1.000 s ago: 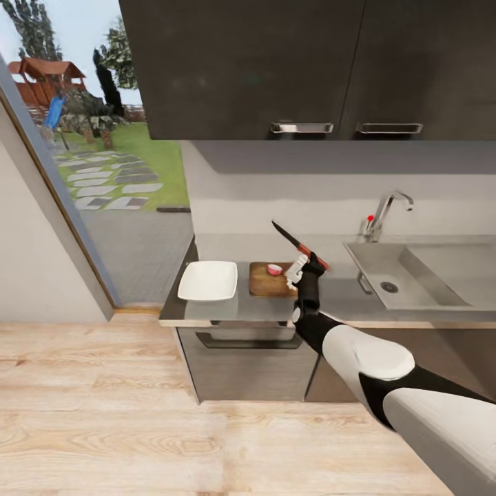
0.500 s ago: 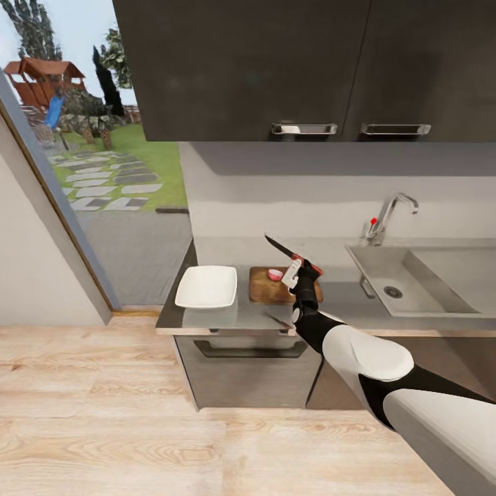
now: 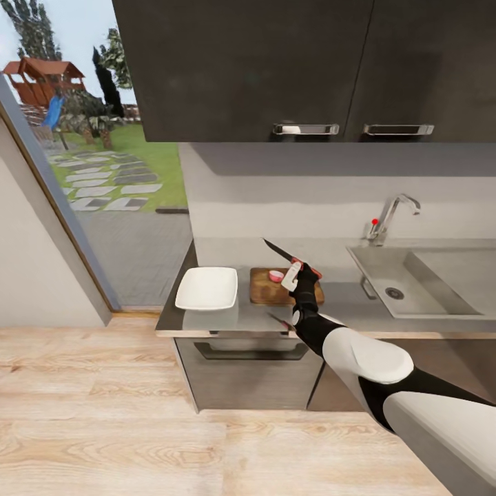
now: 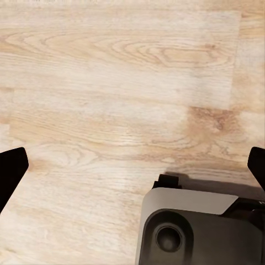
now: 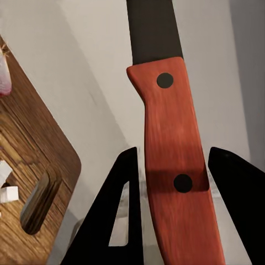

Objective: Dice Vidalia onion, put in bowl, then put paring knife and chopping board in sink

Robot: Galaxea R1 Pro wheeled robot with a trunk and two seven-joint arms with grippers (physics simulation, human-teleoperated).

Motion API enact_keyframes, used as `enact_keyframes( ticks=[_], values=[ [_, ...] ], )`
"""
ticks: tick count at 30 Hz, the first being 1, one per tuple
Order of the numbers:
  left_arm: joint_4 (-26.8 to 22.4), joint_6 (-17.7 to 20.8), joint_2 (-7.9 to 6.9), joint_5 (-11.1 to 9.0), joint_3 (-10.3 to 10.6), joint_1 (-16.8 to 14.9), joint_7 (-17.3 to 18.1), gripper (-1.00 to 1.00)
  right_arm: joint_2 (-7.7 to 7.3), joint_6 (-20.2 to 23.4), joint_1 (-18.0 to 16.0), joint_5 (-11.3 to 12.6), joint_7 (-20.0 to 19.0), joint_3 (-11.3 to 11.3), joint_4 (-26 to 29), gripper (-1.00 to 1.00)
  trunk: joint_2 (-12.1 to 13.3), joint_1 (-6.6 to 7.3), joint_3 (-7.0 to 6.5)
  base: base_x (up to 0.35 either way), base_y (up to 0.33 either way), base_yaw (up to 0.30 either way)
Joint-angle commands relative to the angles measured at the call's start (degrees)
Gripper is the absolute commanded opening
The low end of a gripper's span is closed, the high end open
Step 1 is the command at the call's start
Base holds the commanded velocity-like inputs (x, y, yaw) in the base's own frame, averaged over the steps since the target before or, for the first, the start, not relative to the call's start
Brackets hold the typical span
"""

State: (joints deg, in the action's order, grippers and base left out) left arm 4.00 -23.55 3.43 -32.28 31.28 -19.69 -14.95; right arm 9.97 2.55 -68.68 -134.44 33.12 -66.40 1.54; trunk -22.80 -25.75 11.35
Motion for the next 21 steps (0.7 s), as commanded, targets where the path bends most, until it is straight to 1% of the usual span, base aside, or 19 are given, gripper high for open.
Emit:
enact_keyframes(
  ticks=[1,6,13,14,17,21],
  values=[
    [0.22,-0.27,0.07,-0.06,0.36,-0.09,-0.16,1.0,0.03,0.26,0.0,-0.56,0.11,-0.31,0.04,-1.0,-0.12,-0.03,0.11,0.003,0.002,0.0],
    [0.22,-0.24,0.07,-0.06,0.36,-0.09,-0.16,1.0,0.03,0.34,0.04,-0.56,0.15,-0.31,0.12,-1.0,-0.12,-0.03,0.11,0.043,0.004,0.0],
    [0.22,-0.26,0.08,-0.06,0.36,-0.09,-0.16,1.0,0.03,0.35,1.02,-0.56,0.06,-0.31,0.13,-1.0,-0.12,-0.03,0.11,0.226,0.079,0.0],
    [0.22,-0.26,0.08,-0.06,0.36,-0.09,-0.16,1.0,0.03,0.35,1.14,-0.56,-0.45,-0.31,0.14,-1.0,-0.12,-0.03,0.11,0.079,0.023,0.0],
    [0.22,-0.26,0.06,-0.06,0.36,-0.09,-0.16,1.0,0.03,0.35,1.24,-0.56,-3.62,-0.31,0.25,-1.0,-0.12,-0.03,0.11,0.027,0.008,0.0],
    [0.22,-0.26,0.08,-0.06,0.36,-0.09,-0.16,1.0,0.03,0.35,1.27,-0.56,-4.98,-0.31,0.5,-1.0,-0.12,-0.03,0.11,0.006,0.002,0.0]
  ],
)
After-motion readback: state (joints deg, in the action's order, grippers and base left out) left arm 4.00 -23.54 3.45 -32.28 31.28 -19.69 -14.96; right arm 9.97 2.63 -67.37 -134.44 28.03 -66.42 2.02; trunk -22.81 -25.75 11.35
